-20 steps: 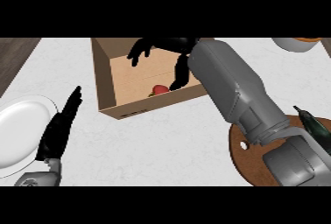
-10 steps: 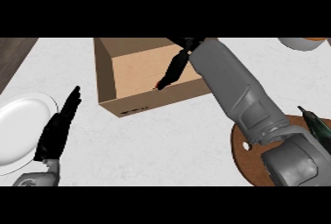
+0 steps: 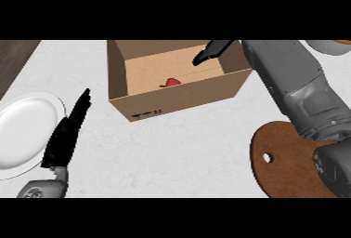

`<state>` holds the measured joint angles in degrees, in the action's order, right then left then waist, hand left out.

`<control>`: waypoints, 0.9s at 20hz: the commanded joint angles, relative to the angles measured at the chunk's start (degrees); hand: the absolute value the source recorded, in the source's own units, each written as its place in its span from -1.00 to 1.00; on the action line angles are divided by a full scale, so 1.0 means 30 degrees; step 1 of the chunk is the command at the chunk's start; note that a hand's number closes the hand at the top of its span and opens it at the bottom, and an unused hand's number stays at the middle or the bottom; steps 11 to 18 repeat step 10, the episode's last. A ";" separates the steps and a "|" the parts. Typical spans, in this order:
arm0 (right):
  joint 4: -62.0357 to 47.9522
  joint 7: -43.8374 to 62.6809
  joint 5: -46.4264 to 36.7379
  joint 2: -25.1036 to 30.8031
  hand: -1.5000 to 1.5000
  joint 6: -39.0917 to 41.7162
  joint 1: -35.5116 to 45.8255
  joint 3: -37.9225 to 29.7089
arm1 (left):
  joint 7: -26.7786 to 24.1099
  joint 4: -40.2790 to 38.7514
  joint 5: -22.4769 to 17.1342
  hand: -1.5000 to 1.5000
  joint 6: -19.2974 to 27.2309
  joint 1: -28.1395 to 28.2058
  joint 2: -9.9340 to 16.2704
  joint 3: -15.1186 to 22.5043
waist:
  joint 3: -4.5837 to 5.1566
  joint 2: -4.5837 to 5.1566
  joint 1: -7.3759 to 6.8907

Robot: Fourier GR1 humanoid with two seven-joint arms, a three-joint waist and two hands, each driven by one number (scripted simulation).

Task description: Pick the bell pepper from the cutting board and place it in the cardboard box

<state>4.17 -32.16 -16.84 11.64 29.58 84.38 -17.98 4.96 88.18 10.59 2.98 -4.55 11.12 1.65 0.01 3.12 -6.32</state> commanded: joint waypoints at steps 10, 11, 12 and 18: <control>0.0299 0.0706 0.1096 0.4501 -1.00 0.3098 -0.0522 -0.1183 | -0.0138 0.0227 0.0207 0.00 -0.0169 -0.0825 -0.0267 0.0583 | -0.0088 0.0843 -0.1110; 0.0299 0.0706 0.1096 0.4501 -1.00 0.3098 -0.0522 -0.1183 | -0.0138 0.0227 0.0207 0.00 -0.0169 -0.0825 -0.0267 0.0583 | -0.0088 0.0843 -0.1110; 0.0299 0.0706 0.1096 0.4501 -1.00 0.3098 -0.0522 -0.1183 | -0.0138 0.0227 0.0207 0.00 -0.0169 -0.0825 -0.0267 0.0583 | -0.0088 0.0843 -0.1110; 0.0299 0.0706 0.1096 0.4501 -1.00 0.3098 -0.0522 -0.1183 | -0.0138 0.0227 0.0207 0.00 -0.0169 -0.0825 -0.0267 0.0583 | -0.0088 0.0843 -0.1110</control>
